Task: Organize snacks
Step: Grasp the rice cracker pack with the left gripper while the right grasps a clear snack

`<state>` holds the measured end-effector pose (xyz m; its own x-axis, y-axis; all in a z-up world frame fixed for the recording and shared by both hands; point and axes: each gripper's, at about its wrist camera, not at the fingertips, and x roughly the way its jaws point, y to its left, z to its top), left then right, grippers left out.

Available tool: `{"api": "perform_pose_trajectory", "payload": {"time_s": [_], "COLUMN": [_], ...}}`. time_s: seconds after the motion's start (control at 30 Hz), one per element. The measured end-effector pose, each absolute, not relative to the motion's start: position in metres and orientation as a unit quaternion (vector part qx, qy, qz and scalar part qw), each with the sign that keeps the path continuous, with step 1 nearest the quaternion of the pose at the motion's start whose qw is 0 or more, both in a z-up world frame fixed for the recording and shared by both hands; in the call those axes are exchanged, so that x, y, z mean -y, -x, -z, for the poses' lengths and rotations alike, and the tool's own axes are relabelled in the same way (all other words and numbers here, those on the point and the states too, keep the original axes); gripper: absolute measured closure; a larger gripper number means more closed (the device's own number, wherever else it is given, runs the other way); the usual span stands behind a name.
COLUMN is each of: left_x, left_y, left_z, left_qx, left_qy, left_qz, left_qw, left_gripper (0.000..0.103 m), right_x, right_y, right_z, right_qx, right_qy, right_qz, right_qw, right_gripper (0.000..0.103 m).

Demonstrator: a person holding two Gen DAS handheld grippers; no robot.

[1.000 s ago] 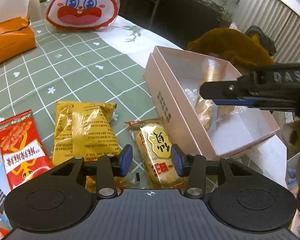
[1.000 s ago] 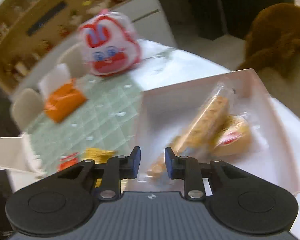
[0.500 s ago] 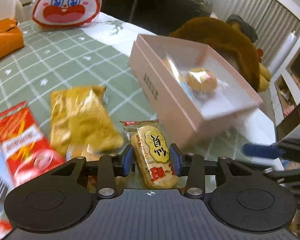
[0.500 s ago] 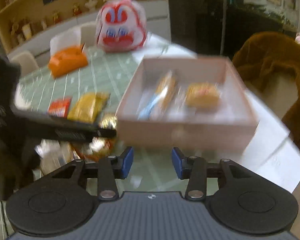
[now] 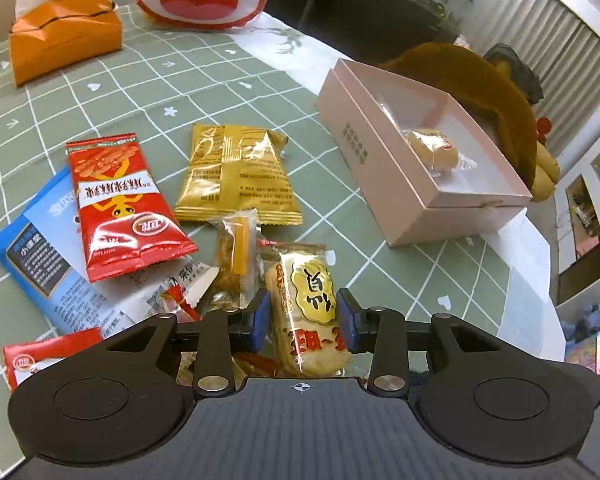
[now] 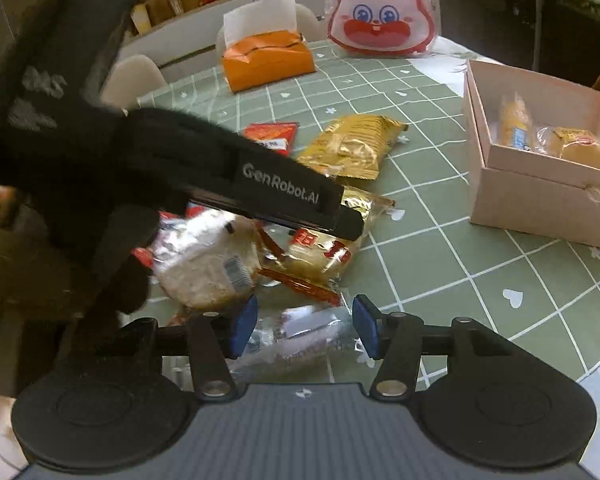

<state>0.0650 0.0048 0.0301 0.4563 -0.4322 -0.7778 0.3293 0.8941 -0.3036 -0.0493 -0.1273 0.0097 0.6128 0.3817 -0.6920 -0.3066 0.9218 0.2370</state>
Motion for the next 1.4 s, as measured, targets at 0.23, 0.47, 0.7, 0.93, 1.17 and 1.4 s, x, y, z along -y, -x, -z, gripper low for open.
{"api": "perform_pose_trajectory", "payload": {"time_s": [0.23, 0.47, 0.7, 0.93, 1.17, 1.4], "left_x": [-0.004, 0.002, 0.012, 0.016, 0.01, 0.002], "left_y": [-0.059, -0.055, -0.038, -0.002, 0.008, 0.01], "left_z": [-0.028, -0.03, -0.034, -0.032, -0.034, -0.031], "left_qx": [-0.459, -0.455, -0.442, -0.44, -0.447, -0.448], "left_qy": [0.054, 0.033, -0.003, -0.005, 0.013, 0.043], "left_qz": [0.215, 0.214, 0.228, 0.22, 0.197, 0.189], "left_qw": [0.86, 0.864, 0.868, 0.871, 0.873, 0.873], "left_gripper": [0.061, 0.062, 0.063, 0.063, 0.063, 0.063], "right_x": [0.136, 0.156, 0.195, 0.237, 0.217, 0.164], "right_y": [0.07, 0.087, 0.082, 0.095, 0.095, 0.096], "right_z": [-0.003, 0.002, 0.004, -0.009, 0.001, 0.002], "right_qx": [-0.354, -0.327, -0.306, -0.334, -0.393, -0.393], "right_qy": [-0.019, -0.003, 0.041, -0.033, -0.132, 0.005], "right_qz": [-0.124, -0.105, -0.059, -0.075, -0.134, -0.174], "right_qw": [0.927, 0.939, 0.949, 0.939, 0.9, 0.903], "right_gripper": [0.043, 0.04, 0.039, 0.039, 0.039, 0.039]}}
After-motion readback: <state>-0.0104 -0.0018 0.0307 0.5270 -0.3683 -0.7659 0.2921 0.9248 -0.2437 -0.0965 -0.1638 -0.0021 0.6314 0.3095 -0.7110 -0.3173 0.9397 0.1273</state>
